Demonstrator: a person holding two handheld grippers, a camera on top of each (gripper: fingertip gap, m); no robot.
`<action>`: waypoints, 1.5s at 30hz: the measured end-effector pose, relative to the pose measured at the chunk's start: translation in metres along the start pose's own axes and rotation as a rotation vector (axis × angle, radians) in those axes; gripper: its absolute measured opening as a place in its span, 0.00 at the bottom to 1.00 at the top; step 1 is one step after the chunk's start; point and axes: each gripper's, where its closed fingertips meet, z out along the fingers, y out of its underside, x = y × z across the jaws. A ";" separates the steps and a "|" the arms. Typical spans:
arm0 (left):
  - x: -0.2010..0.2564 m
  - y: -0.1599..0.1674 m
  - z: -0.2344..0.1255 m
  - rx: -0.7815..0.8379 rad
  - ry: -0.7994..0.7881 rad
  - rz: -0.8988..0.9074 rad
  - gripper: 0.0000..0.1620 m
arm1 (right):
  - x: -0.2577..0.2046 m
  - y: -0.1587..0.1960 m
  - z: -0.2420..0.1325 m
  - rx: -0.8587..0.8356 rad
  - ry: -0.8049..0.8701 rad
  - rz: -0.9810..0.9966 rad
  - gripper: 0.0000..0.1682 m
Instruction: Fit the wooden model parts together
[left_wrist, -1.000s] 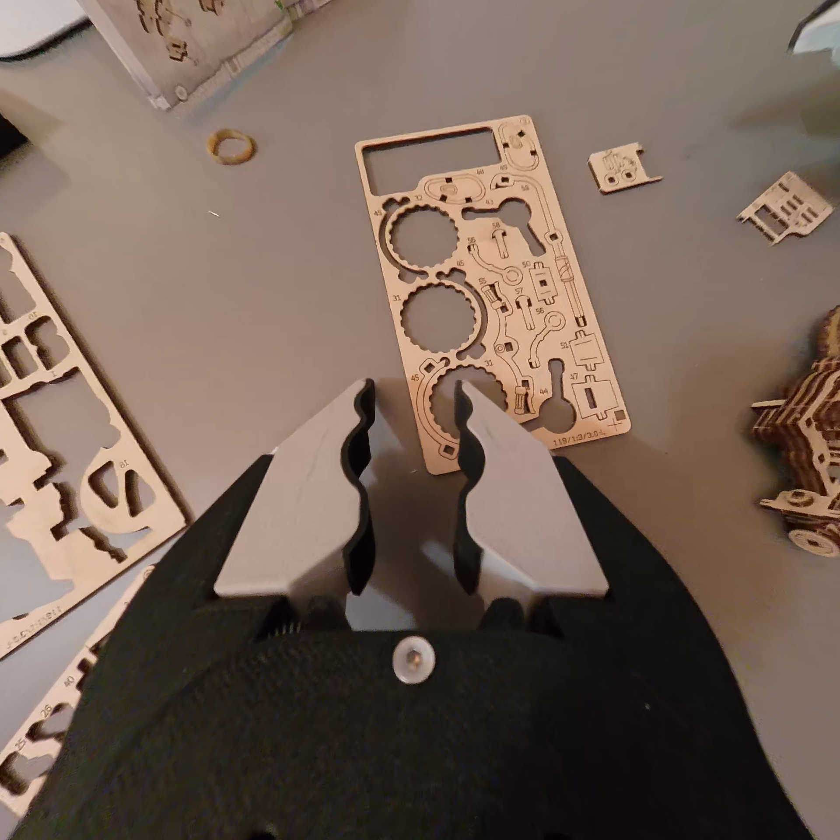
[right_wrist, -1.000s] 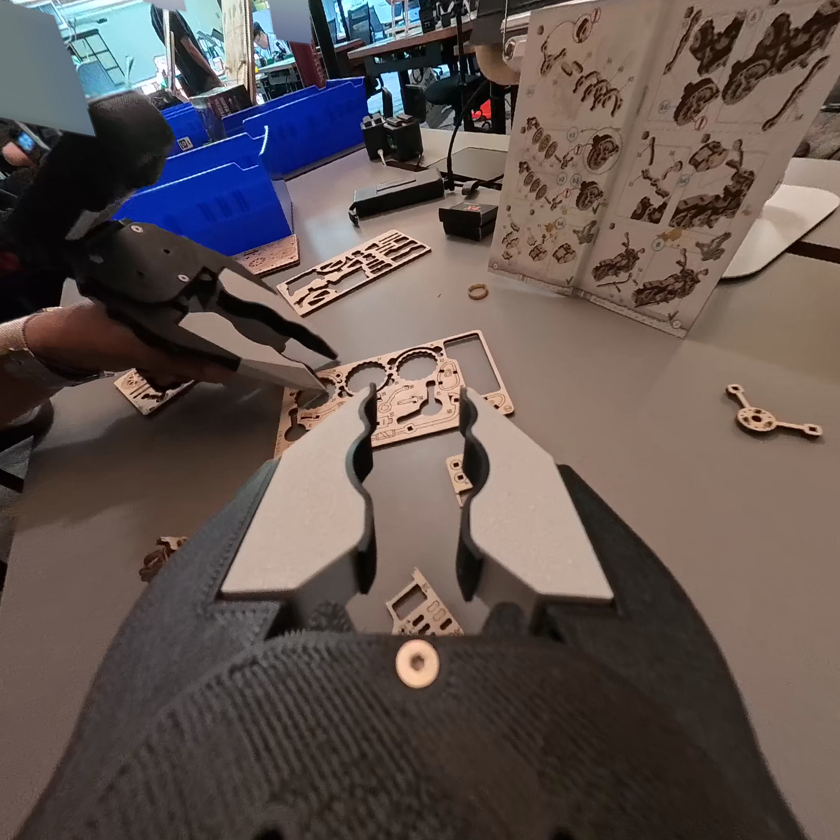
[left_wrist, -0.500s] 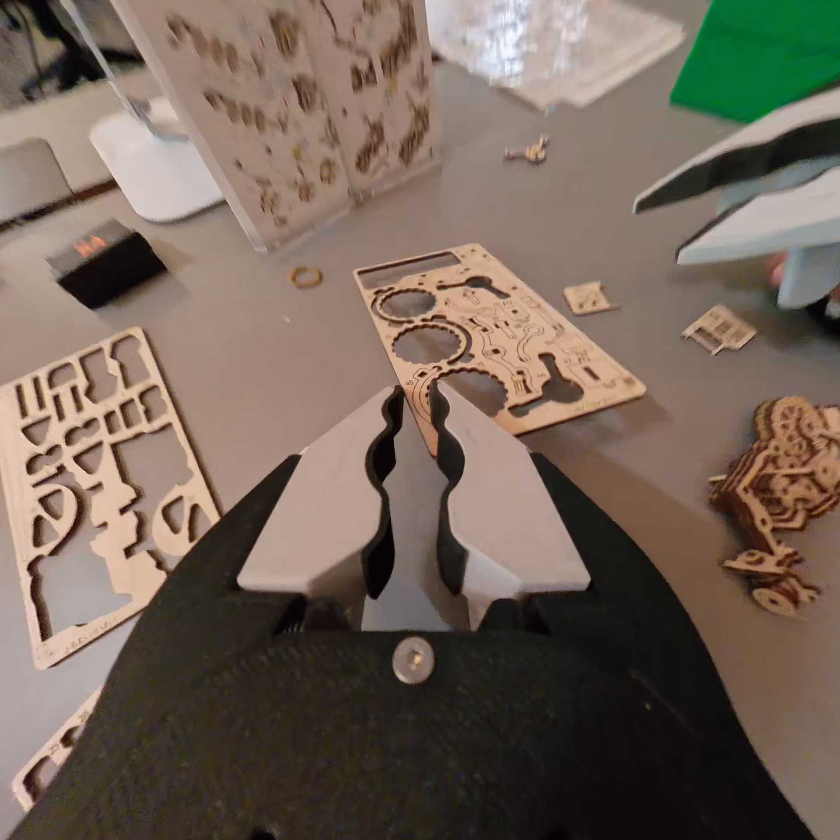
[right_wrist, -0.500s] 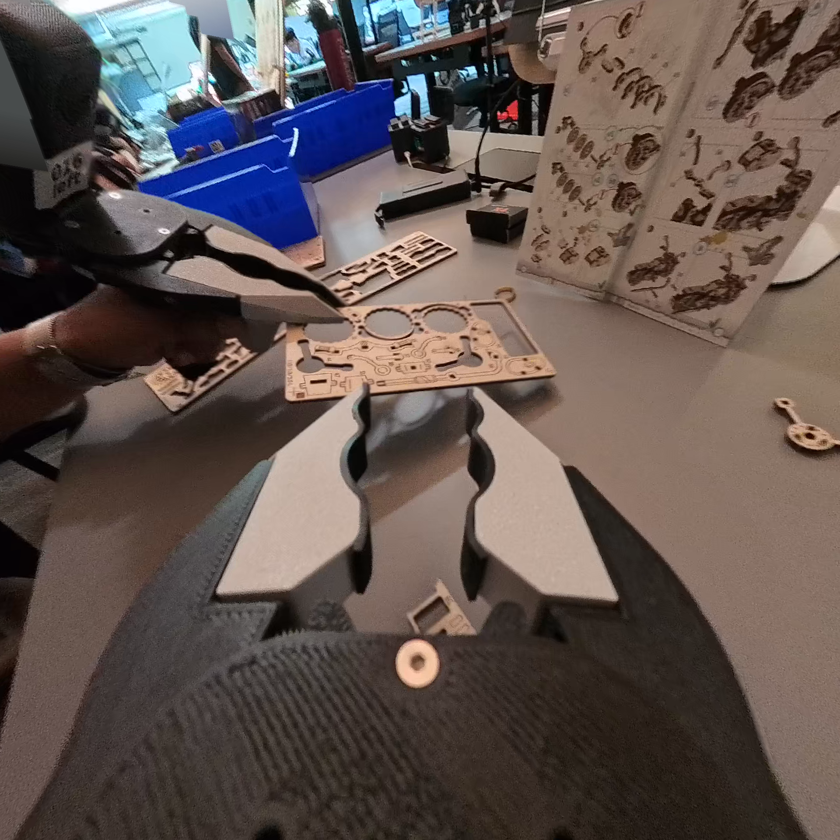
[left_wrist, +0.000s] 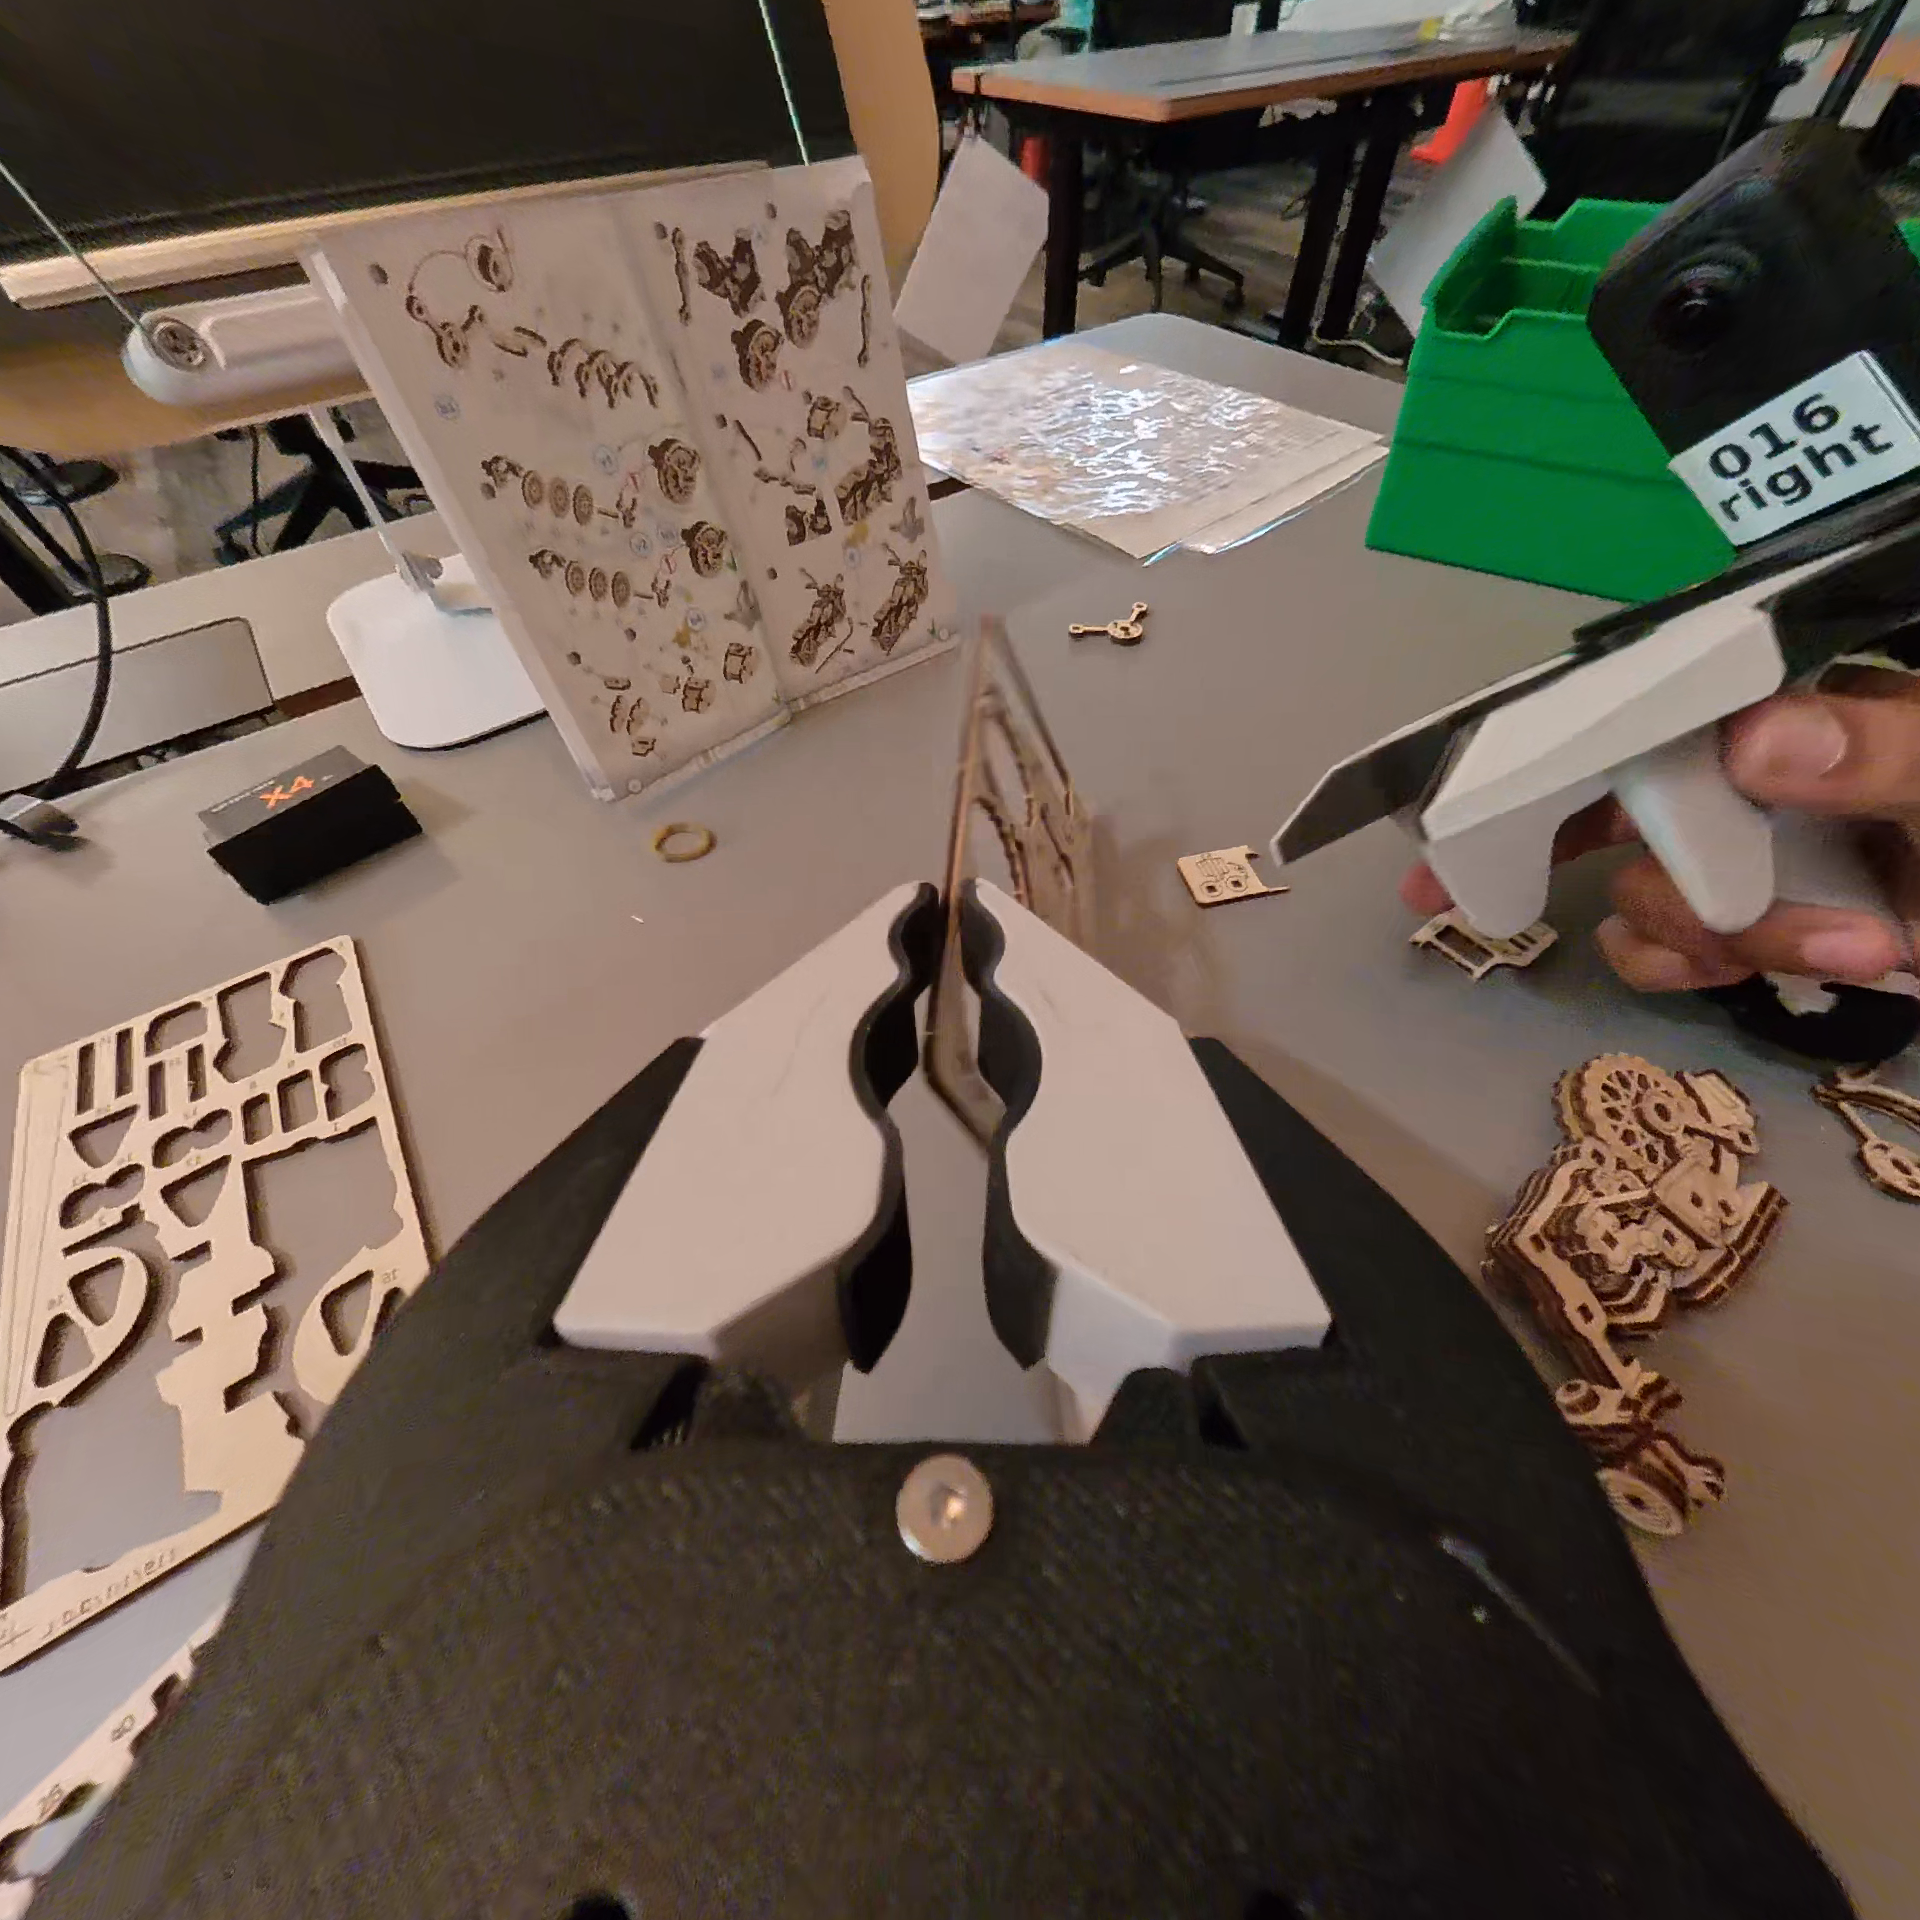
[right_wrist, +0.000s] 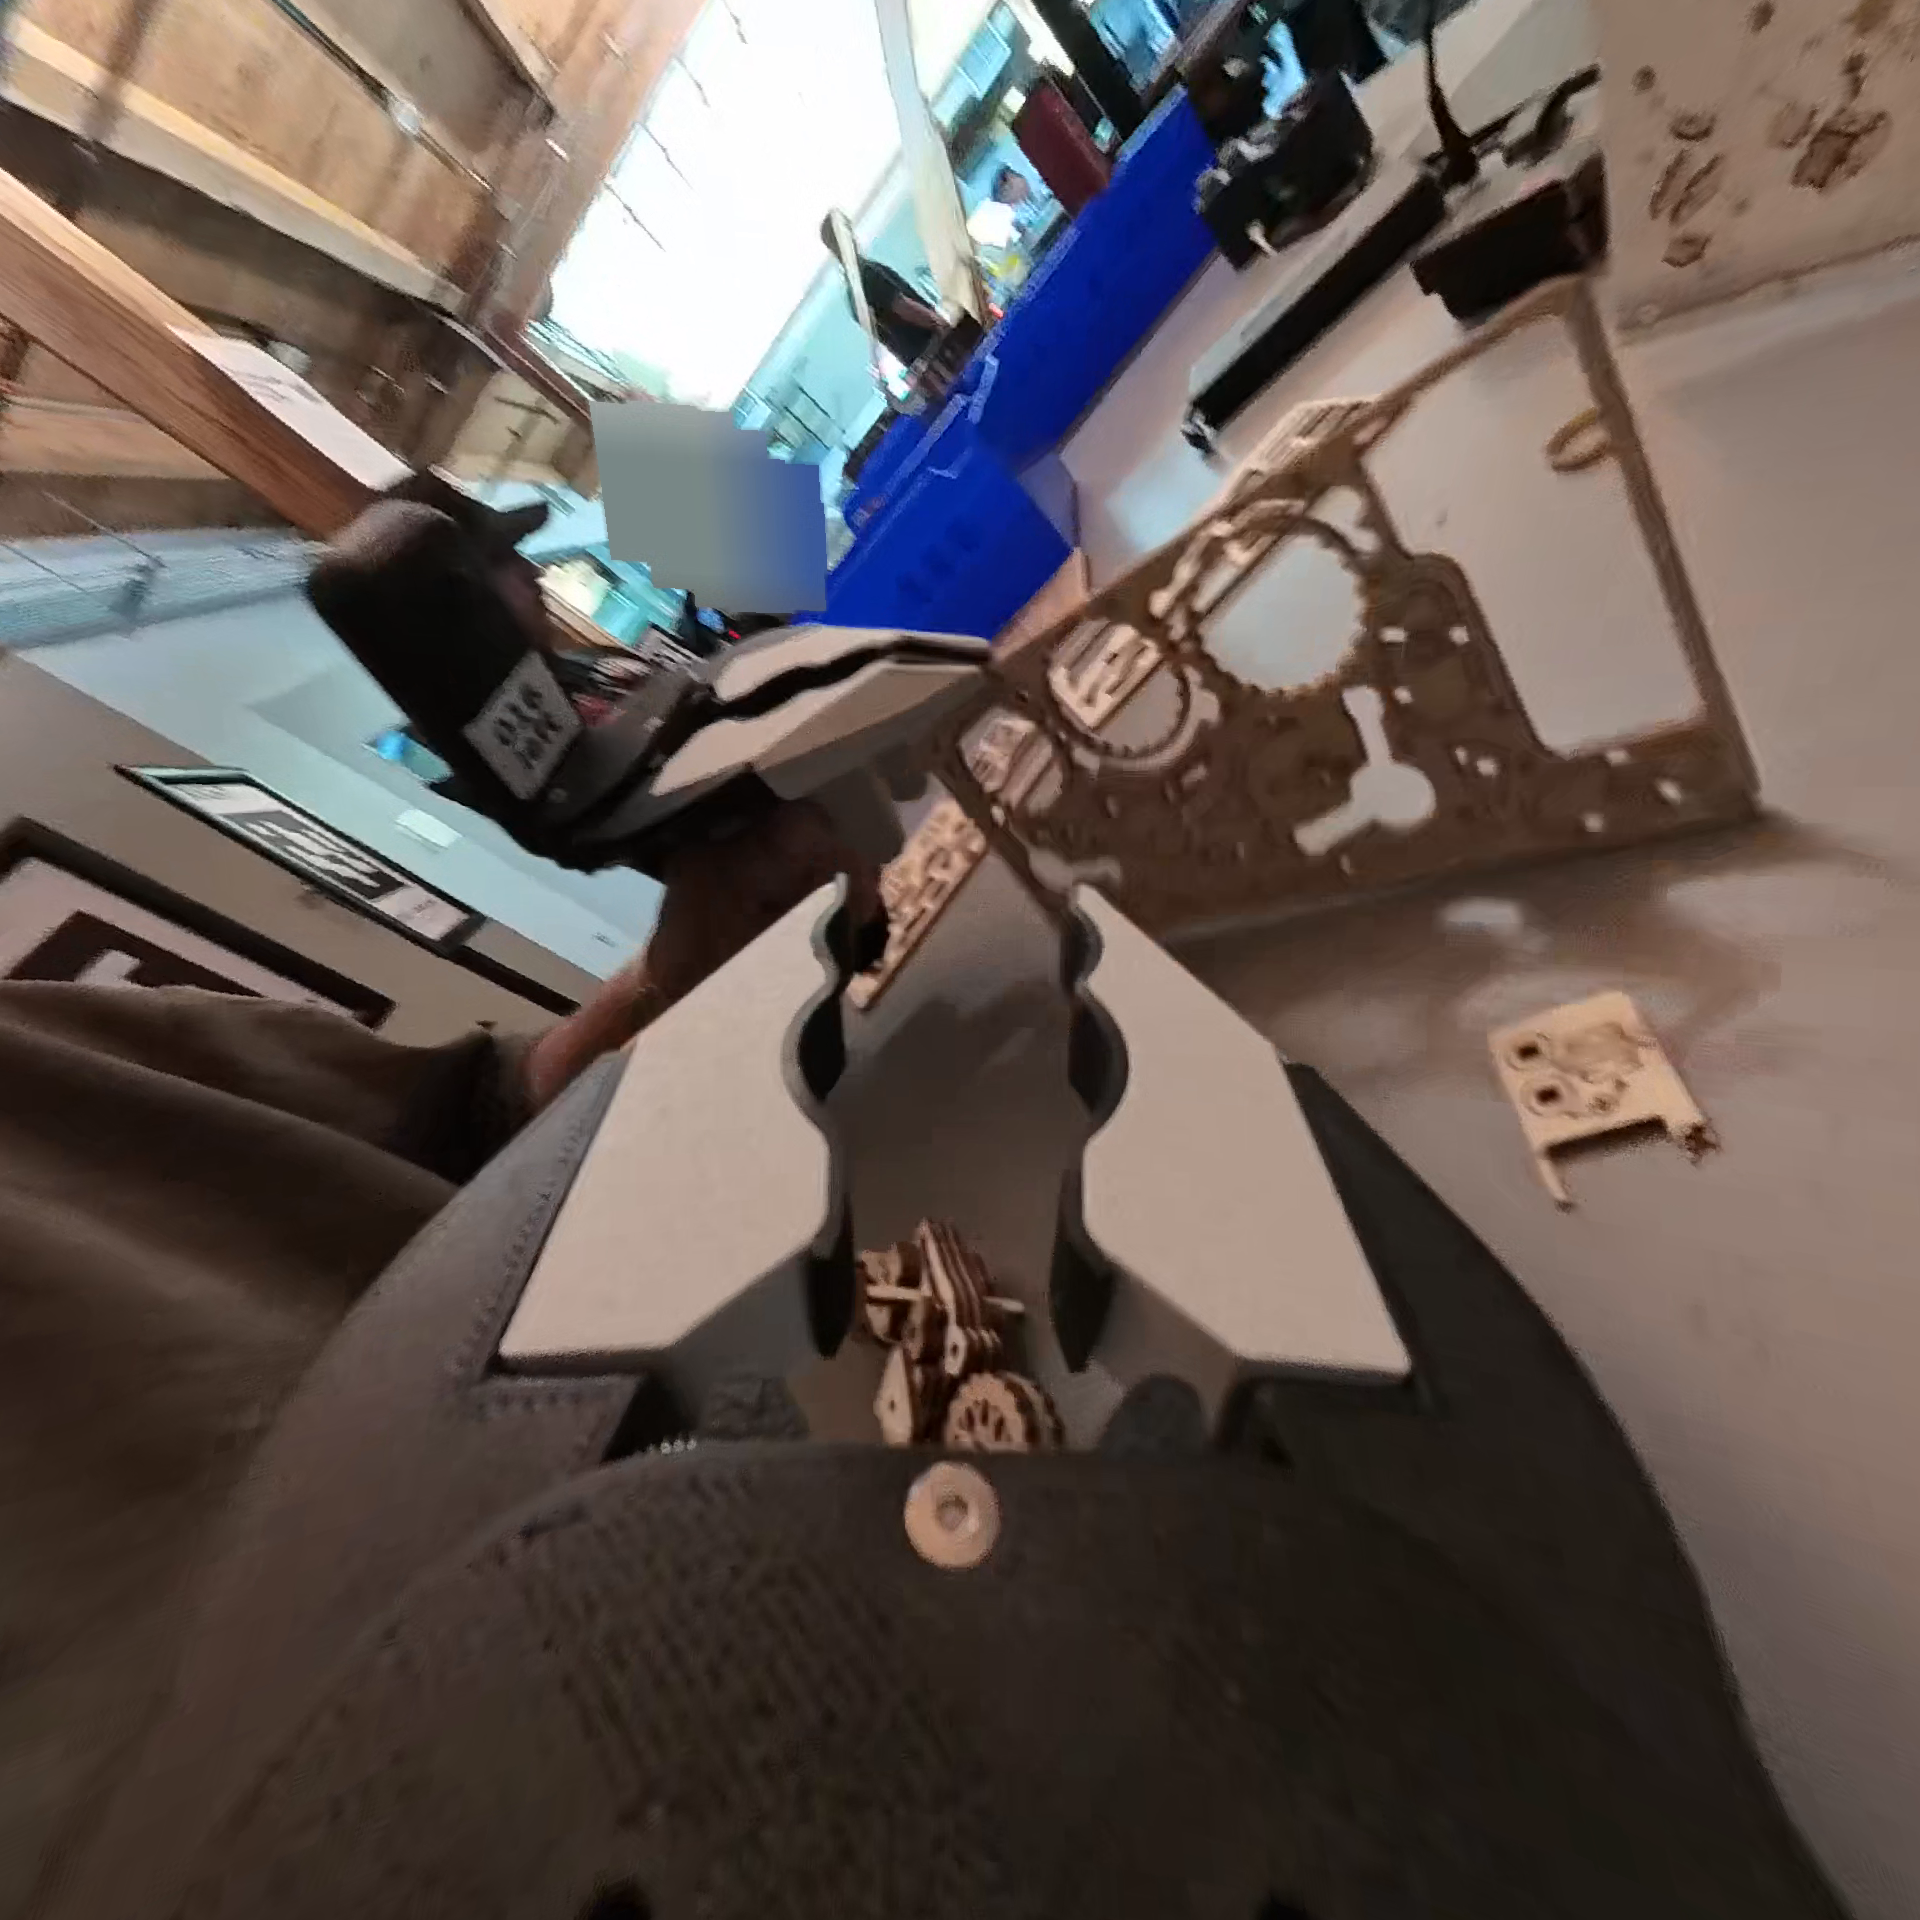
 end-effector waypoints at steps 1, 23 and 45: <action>0.000 0.000 0.000 -0.002 0.002 -0.008 0.00 | 0.004 0.003 0.000 -0.023 0.036 -0.013 0.25; 0.010 -0.023 -0.011 0.137 0.253 -0.324 0.00 | 0.020 -0.006 -0.006 -0.002 0.216 -0.274 0.35; 0.032 -0.079 -0.053 0.482 0.677 -0.800 0.00 | -0.029 -0.020 0.003 0.181 -0.138 -0.101 0.37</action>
